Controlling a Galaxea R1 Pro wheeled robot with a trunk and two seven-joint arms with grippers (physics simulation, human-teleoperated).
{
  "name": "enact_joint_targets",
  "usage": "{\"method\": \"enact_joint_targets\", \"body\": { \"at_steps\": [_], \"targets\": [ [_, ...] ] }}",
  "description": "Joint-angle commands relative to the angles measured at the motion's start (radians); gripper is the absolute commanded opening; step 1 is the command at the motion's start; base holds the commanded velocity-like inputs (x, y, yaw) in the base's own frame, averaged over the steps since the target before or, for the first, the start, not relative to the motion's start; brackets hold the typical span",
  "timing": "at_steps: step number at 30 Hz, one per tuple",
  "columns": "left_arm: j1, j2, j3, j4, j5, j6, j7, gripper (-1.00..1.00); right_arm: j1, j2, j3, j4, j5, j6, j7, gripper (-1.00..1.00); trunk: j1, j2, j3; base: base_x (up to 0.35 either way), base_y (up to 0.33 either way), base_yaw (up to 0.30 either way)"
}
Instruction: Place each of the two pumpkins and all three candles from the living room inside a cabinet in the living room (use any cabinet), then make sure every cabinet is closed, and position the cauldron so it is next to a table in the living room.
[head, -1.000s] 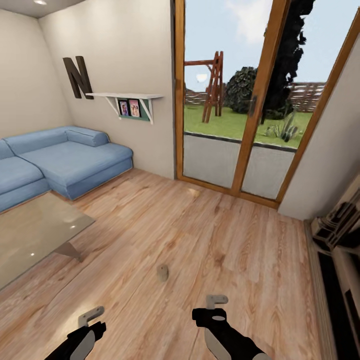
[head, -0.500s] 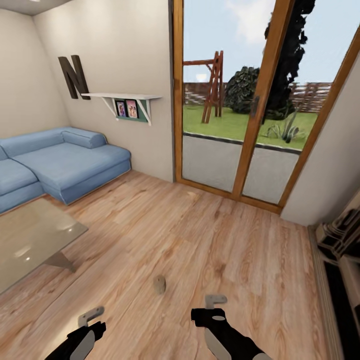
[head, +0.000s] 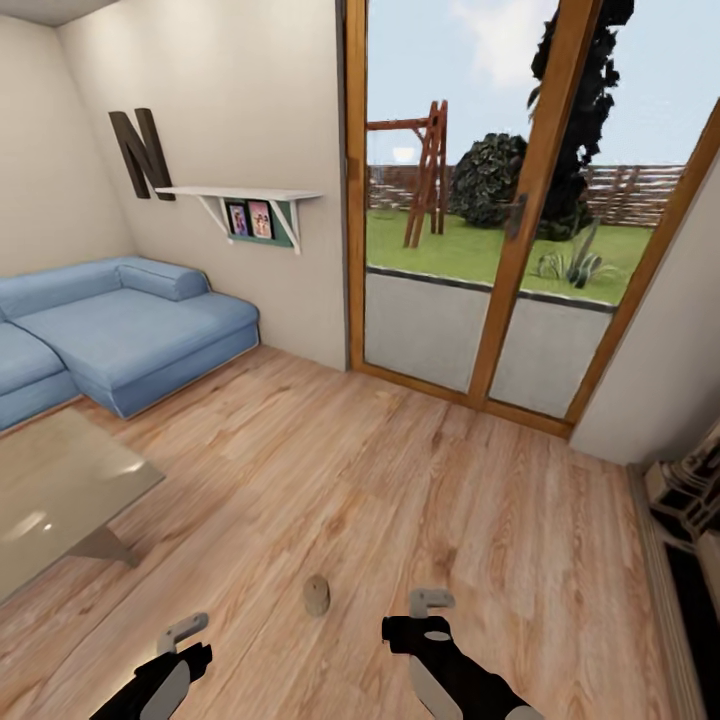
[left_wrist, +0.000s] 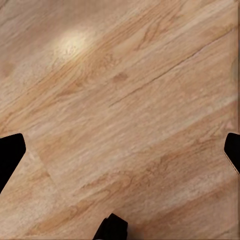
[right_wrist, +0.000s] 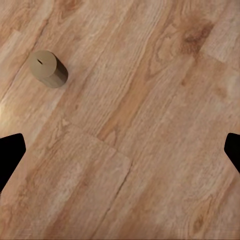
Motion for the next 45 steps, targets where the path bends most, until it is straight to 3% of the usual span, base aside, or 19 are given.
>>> {"method": "enact_joint_targets", "body": {
  "at_steps": [1, 45],
  "targets": [
    [0.000, 0.001, -0.008, -0.002, 0.007, 0.004, 0.008, 1.00, -0.001, -0.001, 0.008, -0.002, -0.005, 0.004, -0.009, 1.00, 0.000, -0.001, -0.001, 0.251, 0.000, 0.000],
    [0.000, 0.001, -0.008, -0.002, 0.007, 0.004, 0.008, 1.00, -0.001, -0.001, 0.008, -0.001, -0.008, 0.003, -0.008, 1.00, 0.000, -0.001, -0.001, 0.232, -0.025, 0.000]
  ]
}}
